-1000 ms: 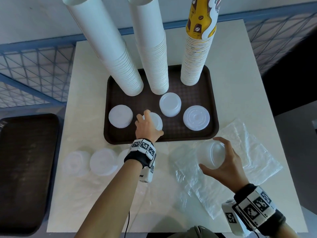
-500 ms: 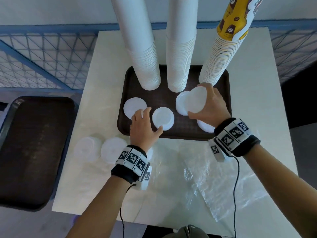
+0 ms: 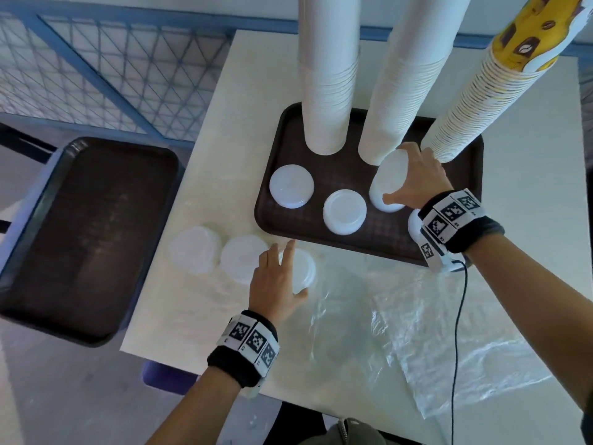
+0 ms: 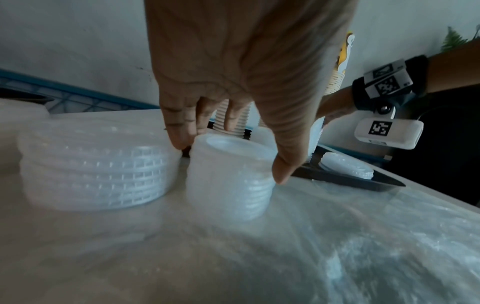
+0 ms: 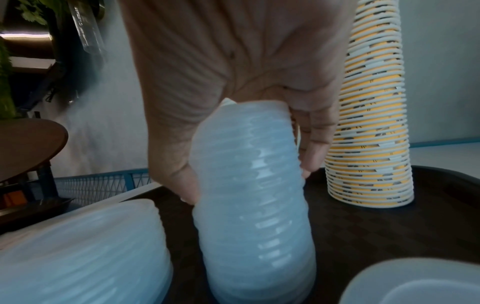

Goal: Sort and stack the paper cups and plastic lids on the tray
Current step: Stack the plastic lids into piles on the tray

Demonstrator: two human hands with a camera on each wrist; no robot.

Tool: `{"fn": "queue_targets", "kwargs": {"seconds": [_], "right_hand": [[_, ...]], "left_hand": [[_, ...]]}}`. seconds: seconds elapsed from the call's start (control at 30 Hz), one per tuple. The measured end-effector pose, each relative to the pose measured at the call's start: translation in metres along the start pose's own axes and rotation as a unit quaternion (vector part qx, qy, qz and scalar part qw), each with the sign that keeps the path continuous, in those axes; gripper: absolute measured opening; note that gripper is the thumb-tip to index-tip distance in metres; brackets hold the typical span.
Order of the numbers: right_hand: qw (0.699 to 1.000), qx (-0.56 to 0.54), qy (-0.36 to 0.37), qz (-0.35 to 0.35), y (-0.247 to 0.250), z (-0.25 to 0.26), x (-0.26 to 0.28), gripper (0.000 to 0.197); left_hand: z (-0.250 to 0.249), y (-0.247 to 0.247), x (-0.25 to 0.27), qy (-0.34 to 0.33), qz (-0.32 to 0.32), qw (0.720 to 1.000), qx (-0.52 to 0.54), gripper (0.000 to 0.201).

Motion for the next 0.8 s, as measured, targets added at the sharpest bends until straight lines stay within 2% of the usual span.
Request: {"fn": "queue_targets", "kwargs": {"seconds": [0.27, 0.53, 0.8], "right_hand": [[1.0, 0.021, -0.004, 0.006, -0.003, 0.006, 0.0, 0.093], [1.0, 0.0, -0.016, 0.01, -0.005, 0.007, 0.004, 0.093], [1.0, -0.002, -0.018, 0.012, -0.004, 0.008, 0.005, 0.095]], "left_hand": [[-0.004, -0.005, -0.009, -0.007, 0.033, 0.999, -0.03, 0.087], [-0.01, -0.012, -0.018, 0.022, 0.038, 0.999, 0.024, 0.083], [-0.008, -0.017, -0.022, 0.023, 0.034, 0.998, 0.043, 0.084]]}}
Point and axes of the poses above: each hand's wrist, its own x-axis away from the middle knuckle, its own y-axis out of the back of the hand, z = x × y, the point moved 1 cm from there along -x, towards the middle knuckle, and after that the axes turned 8 degrees about -y, right-handed, at the moved point
